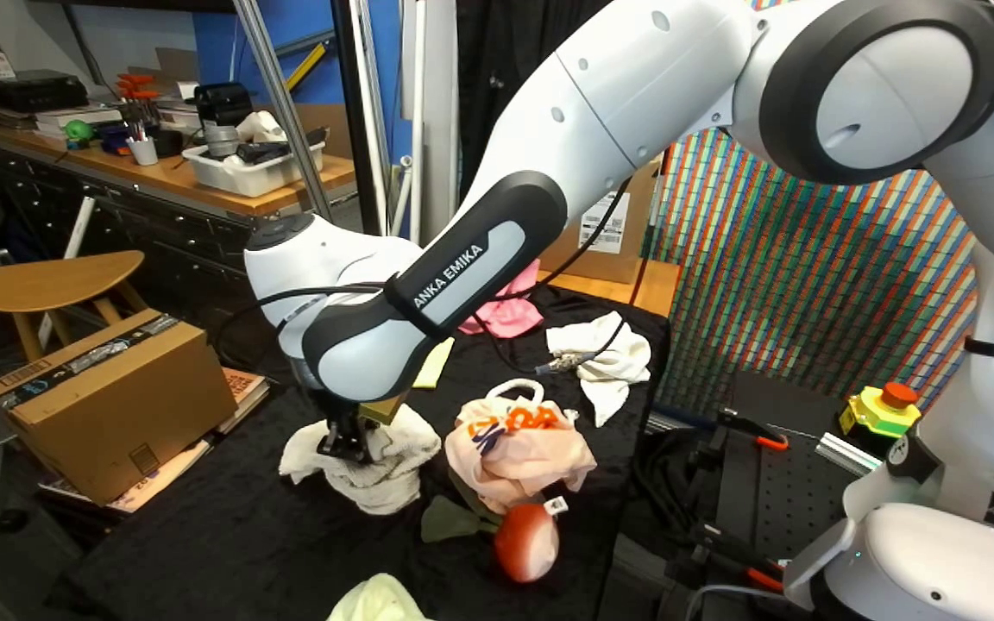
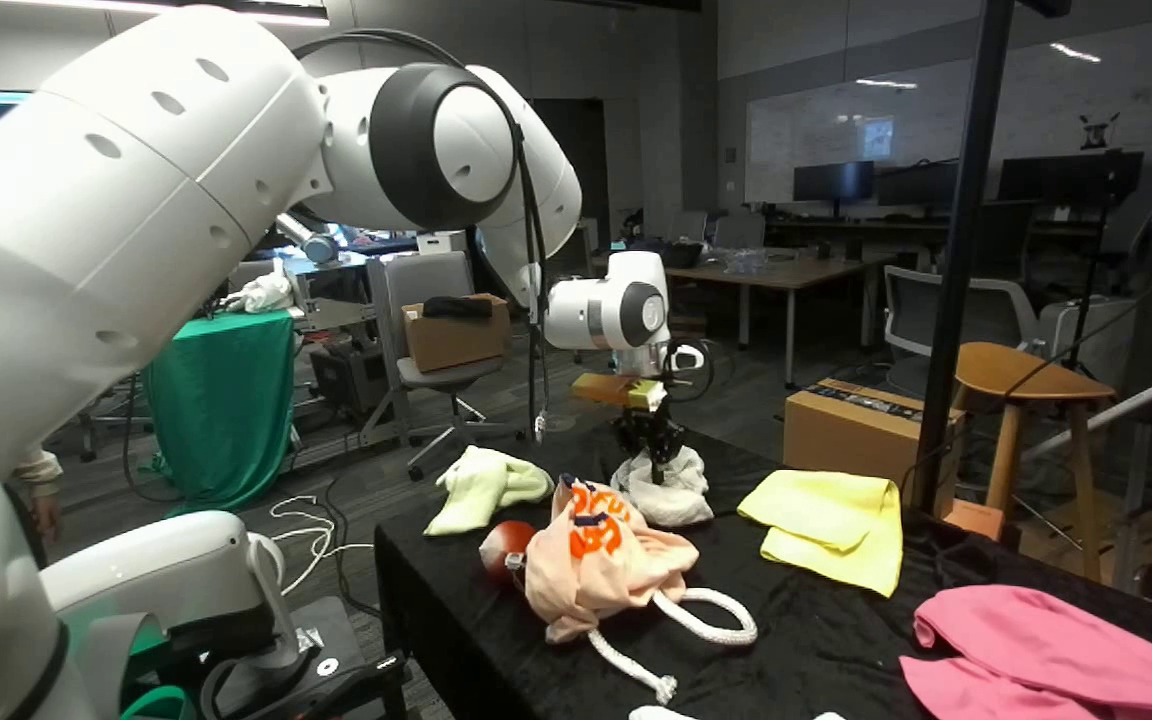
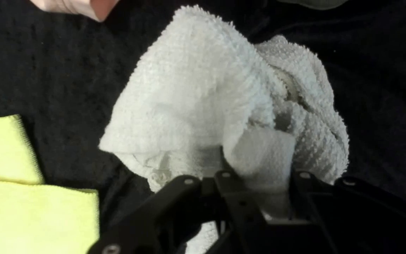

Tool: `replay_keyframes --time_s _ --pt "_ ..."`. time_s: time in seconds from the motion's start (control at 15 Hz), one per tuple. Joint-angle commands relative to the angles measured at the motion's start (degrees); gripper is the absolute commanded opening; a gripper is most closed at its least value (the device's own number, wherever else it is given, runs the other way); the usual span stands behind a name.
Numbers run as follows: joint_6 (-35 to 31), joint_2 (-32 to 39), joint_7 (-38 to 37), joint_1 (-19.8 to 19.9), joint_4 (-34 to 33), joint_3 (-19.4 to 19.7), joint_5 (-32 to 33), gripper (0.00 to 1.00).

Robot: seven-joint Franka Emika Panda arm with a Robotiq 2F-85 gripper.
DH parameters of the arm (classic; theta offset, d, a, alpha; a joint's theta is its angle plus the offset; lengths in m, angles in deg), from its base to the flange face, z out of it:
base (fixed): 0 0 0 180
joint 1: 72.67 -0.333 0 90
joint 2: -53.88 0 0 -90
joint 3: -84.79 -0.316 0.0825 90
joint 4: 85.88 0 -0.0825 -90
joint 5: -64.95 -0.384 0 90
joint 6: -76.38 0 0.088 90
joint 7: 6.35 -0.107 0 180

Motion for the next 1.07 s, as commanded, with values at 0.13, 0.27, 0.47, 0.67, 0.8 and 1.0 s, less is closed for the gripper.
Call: replay_keyframes --time_s 0.13,0.27,0.47,0.67,0.8,1.0 --pt "0.28 -4.64 8.73 3.58 3.10 -3.40 -3.62 0.06" --pt "-1.61 -7.93 10.42 4.85 6.05 -3.99 -4.36 0.08" --pt "-4.54 -14.52 13.13 7.09 12.01 -5.00 -6.02 0.08" --pt "-6.95 -22.20 16.40 9.56 19.09 -6.40 -8.41 0.08" --pt "-7.89 -27.12 19.19 11.13 23.50 -7.27 -10.47 0.08" --pt "-9.59 -33.86 22.94 12.95 29.59 -8.12 -14.14 0.08"
